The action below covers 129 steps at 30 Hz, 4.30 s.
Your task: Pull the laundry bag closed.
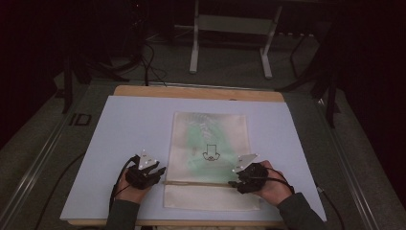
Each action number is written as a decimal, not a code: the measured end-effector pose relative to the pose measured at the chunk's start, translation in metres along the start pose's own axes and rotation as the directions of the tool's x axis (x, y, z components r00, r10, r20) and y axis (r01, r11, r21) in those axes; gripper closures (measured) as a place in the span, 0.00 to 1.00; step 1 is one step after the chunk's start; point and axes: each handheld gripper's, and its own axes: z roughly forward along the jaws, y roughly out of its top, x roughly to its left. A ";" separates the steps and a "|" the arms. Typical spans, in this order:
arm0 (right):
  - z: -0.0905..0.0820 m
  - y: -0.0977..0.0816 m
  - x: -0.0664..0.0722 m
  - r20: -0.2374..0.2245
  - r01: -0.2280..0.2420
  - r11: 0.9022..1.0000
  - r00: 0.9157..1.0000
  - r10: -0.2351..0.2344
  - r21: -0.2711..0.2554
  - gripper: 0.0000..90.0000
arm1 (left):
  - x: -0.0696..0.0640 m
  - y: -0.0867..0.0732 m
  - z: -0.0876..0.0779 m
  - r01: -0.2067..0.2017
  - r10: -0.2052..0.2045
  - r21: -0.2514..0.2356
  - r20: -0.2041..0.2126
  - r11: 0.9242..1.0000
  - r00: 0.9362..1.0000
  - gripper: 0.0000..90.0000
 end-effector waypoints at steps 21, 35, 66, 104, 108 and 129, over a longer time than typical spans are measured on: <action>0.012 0.032 0.013 -0.057 0.062 0.998 0.996 -0.063 -0.017 0.57 | 0.003 0.000 0.001 0.008 -0.008 0.009 -0.004 1.000 1.000 0.70; 0.020 0.049 0.020 -0.089 0.086 0.996 0.992 -0.088 -0.018 0.57 | 0.003 0.000 0.000 0.009 -0.009 0.004 -0.011 1.000 1.000 0.72; 0.037 0.080 0.034 -0.161 0.138 0.989 0.976 -0.144 -0.046 0.65 | 0.007 0.000 -0.001 0.026 -0.026 0.005 -0.011 1.000 1.000 0.72; 0.067 0.120 0.057 -0.211 0.228 0.971 0.948 -0.237 -0.068 0.76 | 0.012 -0.001 -0.002 0.044 -0.044 0.000 -0.018 0.999 0.999 0.71; 0.068 0.124 0.059 -0.214 0.239 0.969 0.945 -0.249 -0.069 0.77 | 0.013 -0.001 -0.003 0.048 -0.048 -0.002 -0.021 0.999 0.999 0.71; 0.083 0.143 0.066 -0.231 0.263 0.962 0.934 -0.271 -0.067 0.78 | 0.017 -0.002 -0.004 0.058 -0.058 -0.009 -0.029 0.998 0.998 0.71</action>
